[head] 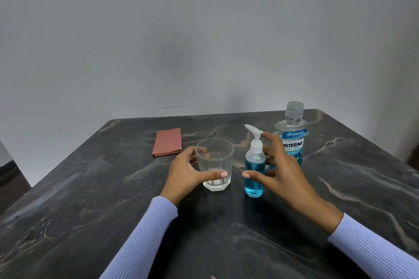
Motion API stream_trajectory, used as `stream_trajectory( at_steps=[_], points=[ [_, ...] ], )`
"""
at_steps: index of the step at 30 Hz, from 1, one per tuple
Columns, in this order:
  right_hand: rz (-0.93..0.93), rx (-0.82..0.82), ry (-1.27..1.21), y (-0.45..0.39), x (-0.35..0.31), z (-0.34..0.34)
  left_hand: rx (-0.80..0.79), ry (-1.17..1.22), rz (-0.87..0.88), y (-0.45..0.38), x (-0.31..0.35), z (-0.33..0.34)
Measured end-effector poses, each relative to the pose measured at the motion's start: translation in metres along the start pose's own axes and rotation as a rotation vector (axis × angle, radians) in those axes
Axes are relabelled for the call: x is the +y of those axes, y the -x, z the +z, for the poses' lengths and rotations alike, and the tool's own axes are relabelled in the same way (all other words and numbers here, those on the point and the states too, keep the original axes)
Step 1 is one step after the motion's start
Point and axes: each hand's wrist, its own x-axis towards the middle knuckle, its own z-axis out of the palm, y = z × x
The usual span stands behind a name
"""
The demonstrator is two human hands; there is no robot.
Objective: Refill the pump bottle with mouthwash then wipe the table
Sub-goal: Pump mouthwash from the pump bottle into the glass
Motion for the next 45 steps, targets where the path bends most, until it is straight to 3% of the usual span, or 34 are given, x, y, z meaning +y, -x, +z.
stream_trajectory(
  at_steps=[6, 29, 35, 45],
  points=[
    [-0.035, -0.097, -0.055, -0.005, 0.006, -0.004, -0.161, -0.068, 0.049, 0.005, 0.0, -0.019],
    [-0.123, -0.043, 0.105, -0.014, -0.006, 0.0, -0.131, -0.051, 0.104, 0.008, 0.004, -0.024],
    [-0.154, -0.199, 0.102, -0.026, -0.01, -0.012, -0.13, -0.04, 0.093, 0.008, 0.003, -0.025],
    [-0.24, -0.516, 0.347, -0.061, -0.033, -0.034, -0.138, -0.02, 0.086, 0.008, 0.002, -0.025]
  ],
)
